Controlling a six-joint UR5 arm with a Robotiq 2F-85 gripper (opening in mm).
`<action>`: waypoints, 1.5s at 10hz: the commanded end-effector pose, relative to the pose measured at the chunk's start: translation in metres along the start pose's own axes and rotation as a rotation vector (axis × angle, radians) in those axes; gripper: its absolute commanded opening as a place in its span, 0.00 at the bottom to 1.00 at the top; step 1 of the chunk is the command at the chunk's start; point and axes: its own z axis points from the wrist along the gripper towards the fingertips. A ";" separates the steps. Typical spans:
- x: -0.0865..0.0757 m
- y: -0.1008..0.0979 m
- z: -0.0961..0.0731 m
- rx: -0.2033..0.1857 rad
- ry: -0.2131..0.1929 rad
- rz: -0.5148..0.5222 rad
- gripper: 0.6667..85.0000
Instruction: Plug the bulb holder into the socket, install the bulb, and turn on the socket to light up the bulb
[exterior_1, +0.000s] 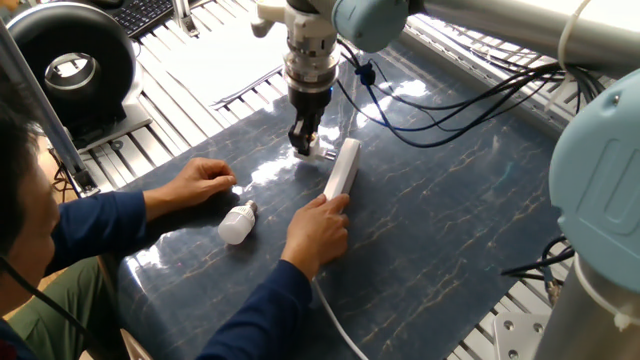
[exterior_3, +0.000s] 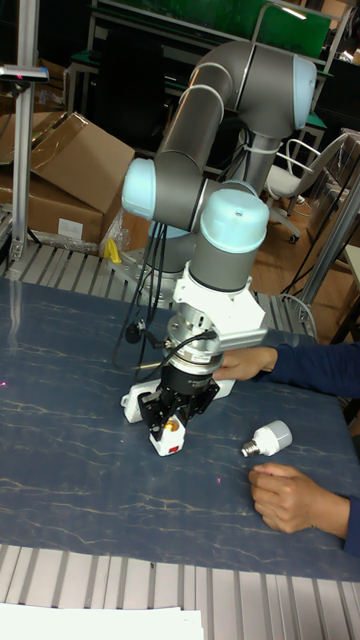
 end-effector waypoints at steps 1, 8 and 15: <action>-0.001 0.003 0.002 -0.002 -0.012 0.006 0.01; 0.005 -0.004 0.001 -0.015 -0.023 -0.018 0.01; 0.003 -0.005 0.000 -0.024 0.018 0.009 0.01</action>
